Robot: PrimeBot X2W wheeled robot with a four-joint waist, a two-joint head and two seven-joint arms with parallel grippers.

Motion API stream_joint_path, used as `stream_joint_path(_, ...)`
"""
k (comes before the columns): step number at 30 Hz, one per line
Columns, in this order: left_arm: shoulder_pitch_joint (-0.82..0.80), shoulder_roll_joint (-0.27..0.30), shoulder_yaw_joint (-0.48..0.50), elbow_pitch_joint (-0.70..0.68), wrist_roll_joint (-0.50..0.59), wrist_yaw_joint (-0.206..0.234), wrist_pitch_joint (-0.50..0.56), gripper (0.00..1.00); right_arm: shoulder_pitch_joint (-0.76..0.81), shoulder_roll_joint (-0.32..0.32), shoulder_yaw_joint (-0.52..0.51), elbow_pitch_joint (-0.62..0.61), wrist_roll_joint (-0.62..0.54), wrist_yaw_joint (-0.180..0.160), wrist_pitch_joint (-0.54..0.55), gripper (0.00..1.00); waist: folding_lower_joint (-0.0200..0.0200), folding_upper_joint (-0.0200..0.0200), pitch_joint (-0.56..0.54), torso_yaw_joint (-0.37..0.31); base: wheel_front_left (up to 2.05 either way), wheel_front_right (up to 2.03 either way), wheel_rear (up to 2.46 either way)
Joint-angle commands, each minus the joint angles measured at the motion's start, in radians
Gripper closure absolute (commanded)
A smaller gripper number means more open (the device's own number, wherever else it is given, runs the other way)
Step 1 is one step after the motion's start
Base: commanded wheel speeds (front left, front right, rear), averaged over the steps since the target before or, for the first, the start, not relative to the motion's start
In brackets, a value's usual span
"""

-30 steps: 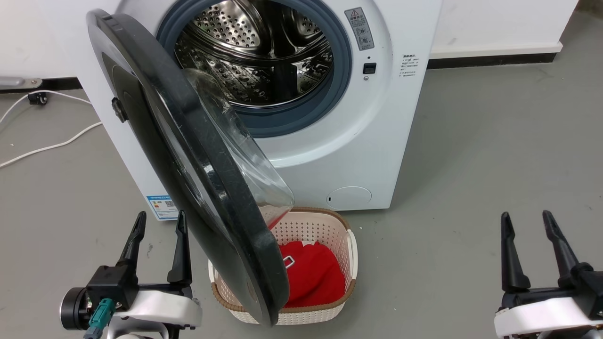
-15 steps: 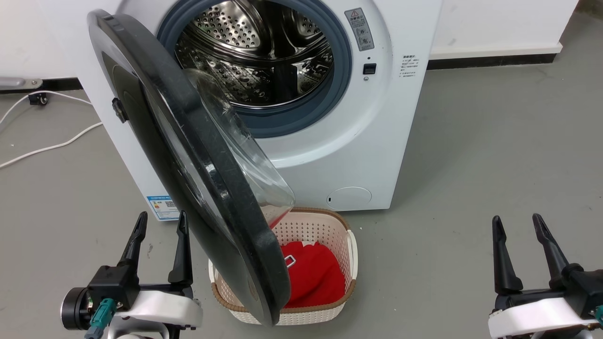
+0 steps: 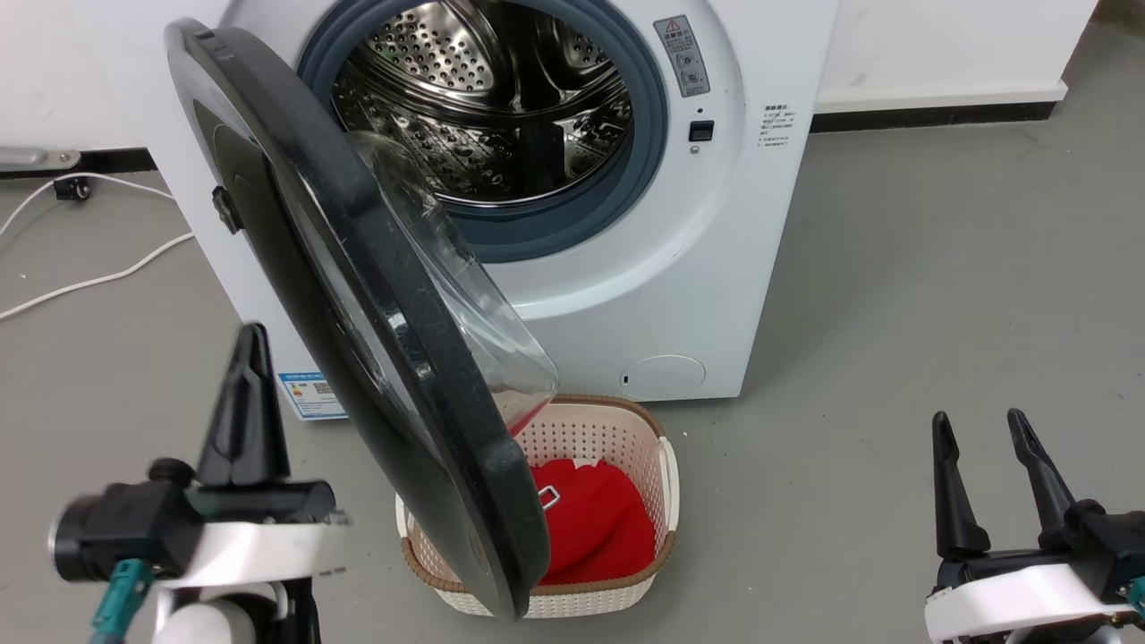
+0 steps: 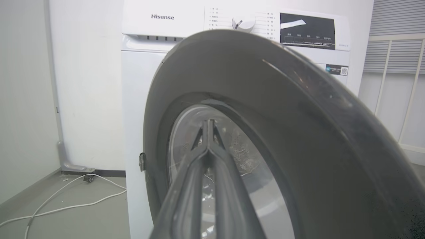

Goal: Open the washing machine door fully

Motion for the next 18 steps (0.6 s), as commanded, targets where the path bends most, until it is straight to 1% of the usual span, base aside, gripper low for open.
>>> stream_joint_path(1, -0.022, 0.000, 0.000, -0.051, -0.006, 0.008, -0.003, 1.00, -0.014, 0.003, 0.001, 0.002, 0.006, -0.001, -0.003, 0.00, 0.0000, 0.0000, 0.001, 0.000, 0.00, 0.00, 0.00)
stream_joint_path(4, -0.043, 0.000, -0.013, -0.168, -0.009, 0.014, -0.003, 1.00, -0.018, 0.003, 0.001, 0.004, 0.009, -0.001, -0.002, 0.00, 0.0000, 0.0000, 0.003, 0.000, 0.00, 0.00, 0.00)
stream_joint_path(7, -0.067, 0.000, -0.043, -0.279, -0.001, 0.011, -0.002, 1.00, -0.020, 0.003, 0.005, 0.006, 0.011, -0.001, 0.000, 0.00, 0.0000, 0.0000, 0.004, -0.002, 0.00, 0.00, 0.00)
stream_joint_path(8, -0.067, 0.000, -0.043, -0.279, -0.001, 0.011, -0.002, 1.00, -0.020, 0.003, 0.005, 0.006, 0.011, -0.001, 0.000, 0.00, 0.0000, 0.0000, 0.004, -0.002, 0.00, 0.00, 0.00)
stream_joint_path(9, -0.073, 0.000, -0.057, -0.312, 0.002, 0.008, -0.002, 1.00, -0.021, 0.003, 0.007, 0.007, 0.011, -0.001, 0.000, 0.00, 0.0000, 0.0000, 0.004, -0.004, 0.00, 0.00, 0.00)
stream_joint_path(12, -0.079, 0.000, -0.117, -0.387, 0.019, -0.002, -0.002, 1.00, -0.022, 0.003, 0.007, 0.009, 0.013, -0.001, 0.003, 0.00, 0.0000, 0.0000, 0.003, -0.006, 0.00, 0.00, 0.00)
stream_joint_path(16, -0.057, 0.000, -0.236, -0.413, 0.009, -0.017, -0.002, 1.00, -0.018, 0.003, 0.005, 0.013, 0.020, -0.001, 0.007, 0.00, 0.0000, 0.0000, 0.000, -0.006, 0.00, 0.00, 0.00)
stream_joint_path(17, -0.028, 0.000, -0.350, -0.376, -0.004, -0.030, -0.002, 1.00, -0.015, 0.003, 0.005, 0.016, 0.021, -0.001, 0.006, 0.00, 0.0000, 0.0000, -0.002, -0.004, 0.00, 0.00, 0.00)
stream_joint_path(18, -0.016, 0.004, -0.388, -0.355, -0.007, -0.032, -0.002, 1.00, -0.014, 0.003, 0.006, 0.017, 0.023, -0.001, 0.007, 0.00, 0.0000, 0.0000, -0.003, -0.003, 0.00, 0.00, 0.00)
